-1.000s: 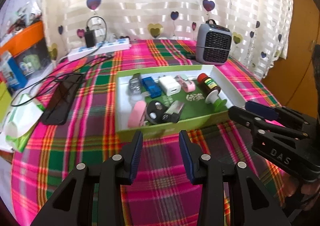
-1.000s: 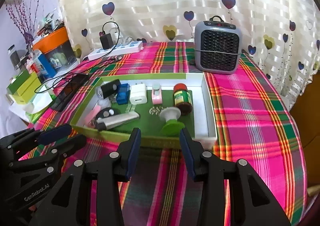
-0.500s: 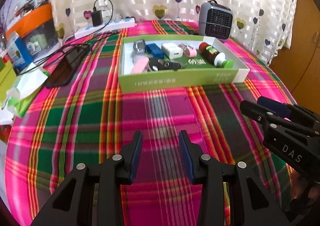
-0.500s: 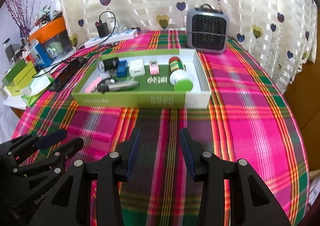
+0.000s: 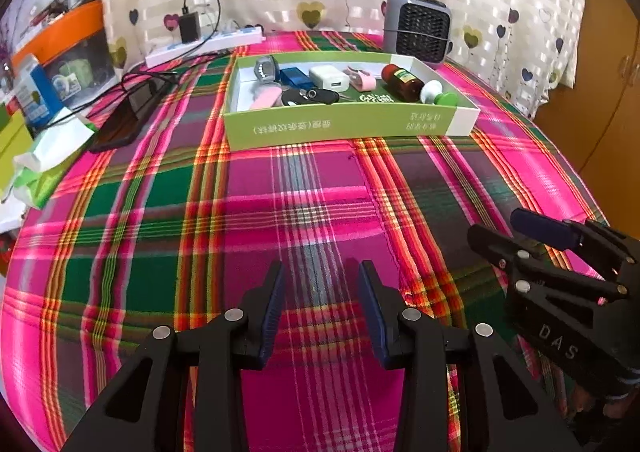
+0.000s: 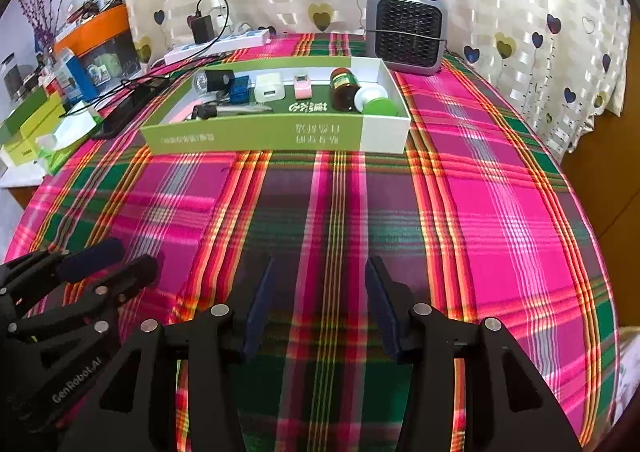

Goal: Organize rigid objects

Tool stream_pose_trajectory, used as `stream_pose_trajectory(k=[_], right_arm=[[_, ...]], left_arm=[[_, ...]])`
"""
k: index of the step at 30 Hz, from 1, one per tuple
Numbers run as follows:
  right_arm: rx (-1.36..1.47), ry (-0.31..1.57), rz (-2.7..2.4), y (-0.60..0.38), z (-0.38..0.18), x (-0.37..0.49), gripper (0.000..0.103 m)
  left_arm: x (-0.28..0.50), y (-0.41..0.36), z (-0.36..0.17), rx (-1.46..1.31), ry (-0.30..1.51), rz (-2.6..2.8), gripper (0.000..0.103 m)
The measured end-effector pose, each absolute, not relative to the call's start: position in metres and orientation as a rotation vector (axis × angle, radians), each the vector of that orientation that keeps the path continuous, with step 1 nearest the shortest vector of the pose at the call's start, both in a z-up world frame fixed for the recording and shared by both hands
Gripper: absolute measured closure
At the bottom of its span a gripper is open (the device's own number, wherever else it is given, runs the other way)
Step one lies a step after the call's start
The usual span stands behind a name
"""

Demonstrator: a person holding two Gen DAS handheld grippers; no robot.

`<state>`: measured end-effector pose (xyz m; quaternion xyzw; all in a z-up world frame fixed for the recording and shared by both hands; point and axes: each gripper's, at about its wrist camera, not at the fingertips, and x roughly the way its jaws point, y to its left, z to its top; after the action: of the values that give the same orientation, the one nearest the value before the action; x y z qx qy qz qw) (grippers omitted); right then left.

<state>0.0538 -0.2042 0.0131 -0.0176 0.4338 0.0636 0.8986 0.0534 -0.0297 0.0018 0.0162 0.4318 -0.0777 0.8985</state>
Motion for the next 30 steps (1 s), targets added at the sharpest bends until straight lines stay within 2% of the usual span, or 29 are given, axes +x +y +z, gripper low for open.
stream_pose_trajectory(k=[30], right_arm=[[-0.038,0.84,0.122,-0.206,0.004,0.037,0.055]], left_arm=[[0.042,-0.035,-0.003,0.033,0.829,-0.083,0.066]])
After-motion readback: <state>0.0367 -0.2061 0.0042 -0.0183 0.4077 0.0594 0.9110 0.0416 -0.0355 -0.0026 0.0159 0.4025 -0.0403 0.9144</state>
